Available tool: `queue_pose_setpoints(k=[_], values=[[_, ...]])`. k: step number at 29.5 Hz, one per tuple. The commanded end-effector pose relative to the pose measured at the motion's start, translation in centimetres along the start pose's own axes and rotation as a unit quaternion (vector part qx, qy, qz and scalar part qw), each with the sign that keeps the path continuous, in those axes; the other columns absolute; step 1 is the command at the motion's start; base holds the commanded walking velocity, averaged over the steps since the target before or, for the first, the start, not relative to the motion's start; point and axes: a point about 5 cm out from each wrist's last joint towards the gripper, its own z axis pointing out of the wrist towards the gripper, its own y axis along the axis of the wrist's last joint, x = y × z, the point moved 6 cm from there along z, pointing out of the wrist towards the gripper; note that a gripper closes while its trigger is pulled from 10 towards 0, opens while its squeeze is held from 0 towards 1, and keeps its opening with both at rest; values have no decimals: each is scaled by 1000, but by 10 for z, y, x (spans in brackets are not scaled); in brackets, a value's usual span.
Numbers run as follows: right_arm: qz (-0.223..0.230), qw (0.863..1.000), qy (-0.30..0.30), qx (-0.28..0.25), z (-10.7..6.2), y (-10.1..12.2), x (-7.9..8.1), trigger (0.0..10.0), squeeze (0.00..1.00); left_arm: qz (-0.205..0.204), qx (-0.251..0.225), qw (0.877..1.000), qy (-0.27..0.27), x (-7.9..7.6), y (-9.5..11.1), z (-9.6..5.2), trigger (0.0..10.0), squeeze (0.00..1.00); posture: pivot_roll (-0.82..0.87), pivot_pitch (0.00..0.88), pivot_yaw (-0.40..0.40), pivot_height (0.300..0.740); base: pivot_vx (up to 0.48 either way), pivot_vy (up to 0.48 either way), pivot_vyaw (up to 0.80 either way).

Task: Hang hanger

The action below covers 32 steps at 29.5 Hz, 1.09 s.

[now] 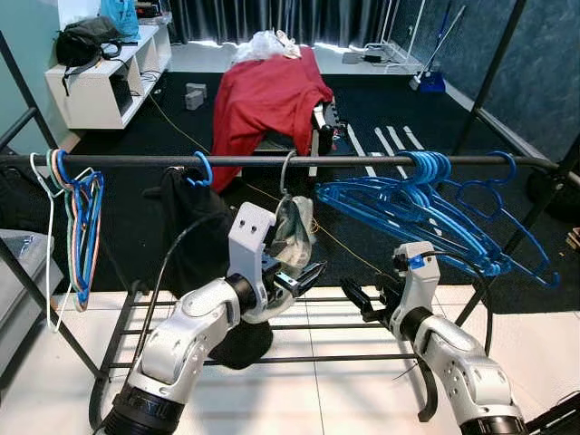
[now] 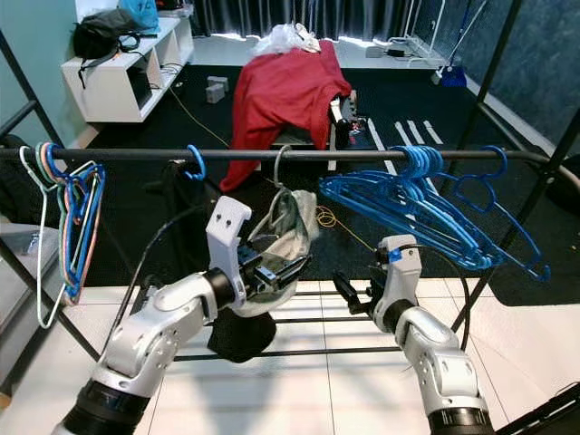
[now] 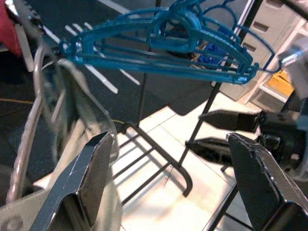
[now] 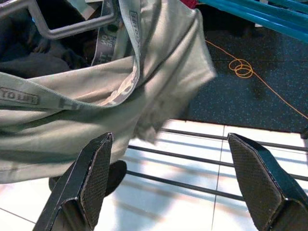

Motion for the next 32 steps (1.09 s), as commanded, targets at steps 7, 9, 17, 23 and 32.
queue_pose_setpoints(k=[7,9,17,23,32], values=[[9,1000,-3,4,0,-2,-2,10000,0,33,-6,978,208,73,4,-6,10000,0,-82,73,-21,740,0,0,0],[7,1000,-4,5,0,-2,-2,10000,0,10,-23,960,277,95,12,-11,10000,0,-90,73,-19,740,0,0,0],[7,1000,-5,4,0,-3,-2,10000,0,-10,-22,944,329,106,16,-12,10000,0,-88,74,-16,740,0,0,0],[8,1000,-5,3,0,-2,-1,10000,0,-55,54,924,375,112,-22,-16,10000,0,-87,76,-13,740,0,0,0],[10,1000,-5,0,1,-3,1,10000,0,-90,57,902,418,97,-34,1,10000,0,-91,68,-3,740,0,0,0]])
